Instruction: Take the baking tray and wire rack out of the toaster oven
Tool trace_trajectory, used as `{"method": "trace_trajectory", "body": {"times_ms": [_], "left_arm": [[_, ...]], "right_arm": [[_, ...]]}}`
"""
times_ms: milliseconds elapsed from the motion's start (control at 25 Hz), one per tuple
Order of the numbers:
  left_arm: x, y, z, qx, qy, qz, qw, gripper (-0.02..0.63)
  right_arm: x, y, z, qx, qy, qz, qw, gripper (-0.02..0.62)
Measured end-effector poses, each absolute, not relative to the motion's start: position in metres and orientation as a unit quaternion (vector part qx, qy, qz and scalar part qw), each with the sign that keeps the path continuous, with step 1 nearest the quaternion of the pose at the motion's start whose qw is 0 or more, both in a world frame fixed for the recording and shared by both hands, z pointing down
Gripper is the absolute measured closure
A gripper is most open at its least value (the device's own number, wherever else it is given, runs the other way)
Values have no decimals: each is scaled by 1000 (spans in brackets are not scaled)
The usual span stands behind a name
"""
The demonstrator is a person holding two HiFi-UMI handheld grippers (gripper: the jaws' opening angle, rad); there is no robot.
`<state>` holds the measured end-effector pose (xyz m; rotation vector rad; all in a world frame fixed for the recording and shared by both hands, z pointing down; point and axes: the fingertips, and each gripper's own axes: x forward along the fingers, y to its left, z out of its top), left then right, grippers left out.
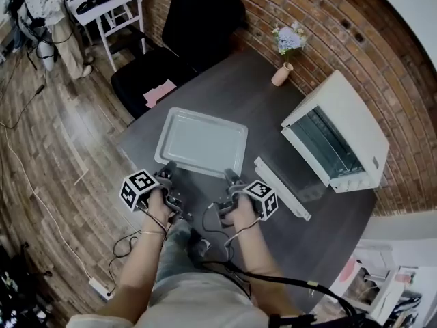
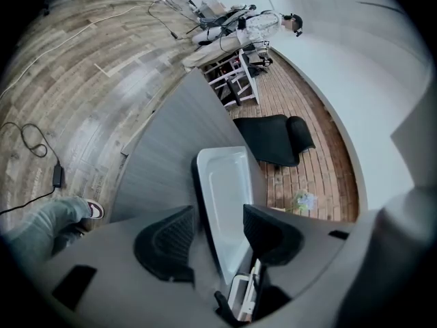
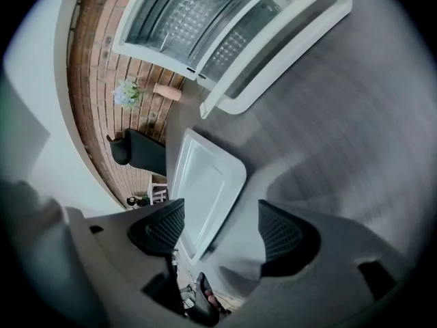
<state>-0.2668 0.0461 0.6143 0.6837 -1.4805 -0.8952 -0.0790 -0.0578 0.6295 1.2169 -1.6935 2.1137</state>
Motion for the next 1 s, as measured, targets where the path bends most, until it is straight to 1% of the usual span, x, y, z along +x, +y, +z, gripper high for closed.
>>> {"method": "trace_trajectory", "body": {"times_ms": [360,1000], "left_arm": [[-221,20,587,347,-625,-363,598,410],[-110,-76,536,470,-564,-287,615,410]], "right_arm": [[-28,-73,596,418,-572,706,14,259],[95,-124,532,471,-559,668,-140,270]]}}
